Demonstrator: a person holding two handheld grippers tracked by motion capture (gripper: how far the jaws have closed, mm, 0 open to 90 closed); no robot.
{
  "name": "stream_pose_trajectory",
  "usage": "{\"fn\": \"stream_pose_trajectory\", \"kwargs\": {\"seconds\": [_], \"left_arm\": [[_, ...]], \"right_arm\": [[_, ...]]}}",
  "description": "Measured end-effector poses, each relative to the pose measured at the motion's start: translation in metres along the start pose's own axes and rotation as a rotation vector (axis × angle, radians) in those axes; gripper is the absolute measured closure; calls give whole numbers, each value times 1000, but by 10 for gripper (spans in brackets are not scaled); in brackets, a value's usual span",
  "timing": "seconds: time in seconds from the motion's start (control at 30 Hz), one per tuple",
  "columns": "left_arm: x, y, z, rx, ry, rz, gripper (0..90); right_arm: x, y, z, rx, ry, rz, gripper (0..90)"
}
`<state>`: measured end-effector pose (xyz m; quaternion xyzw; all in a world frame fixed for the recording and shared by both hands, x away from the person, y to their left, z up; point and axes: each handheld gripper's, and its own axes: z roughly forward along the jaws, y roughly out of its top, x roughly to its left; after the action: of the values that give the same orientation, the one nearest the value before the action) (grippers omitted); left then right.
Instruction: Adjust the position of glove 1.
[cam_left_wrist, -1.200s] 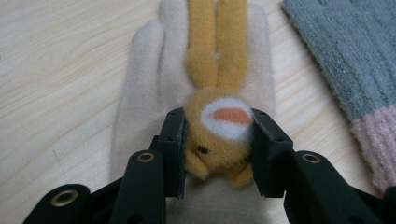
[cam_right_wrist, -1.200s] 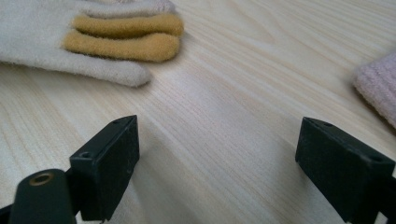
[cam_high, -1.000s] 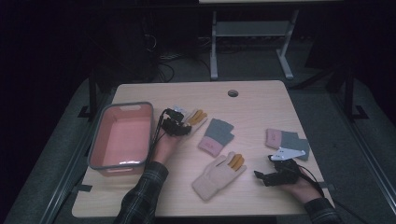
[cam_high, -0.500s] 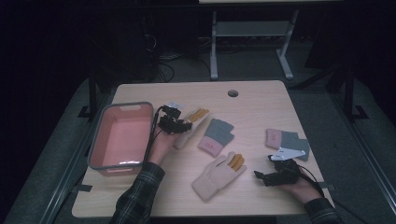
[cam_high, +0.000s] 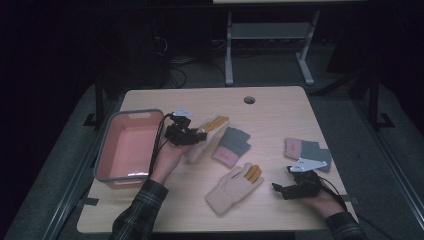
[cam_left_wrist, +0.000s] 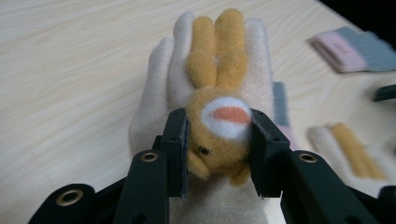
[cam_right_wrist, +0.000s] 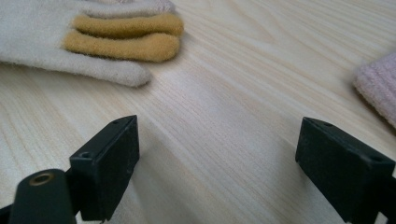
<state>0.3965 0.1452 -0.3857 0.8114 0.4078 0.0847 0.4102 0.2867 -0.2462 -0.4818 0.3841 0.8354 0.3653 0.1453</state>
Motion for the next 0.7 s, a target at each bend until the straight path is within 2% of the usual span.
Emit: {"fn": "stream_pose_trajectory", "kwargs": {"seconds": [0.17, 0.3, 0.7], "left_arm": [[-10, -4, -10, -12, -41, -5, 626], [-18, -10, -17, -11, -64, 11, 626], [-37, -31, -25, 6, -149, 28, 626]], "right_arm": [[0, 0, 0, 0, 0, 0, 131], [0, 0, 0, 0, 0, -1, 131], [0, 0, 0, -1, 1, -5, 131]]}}
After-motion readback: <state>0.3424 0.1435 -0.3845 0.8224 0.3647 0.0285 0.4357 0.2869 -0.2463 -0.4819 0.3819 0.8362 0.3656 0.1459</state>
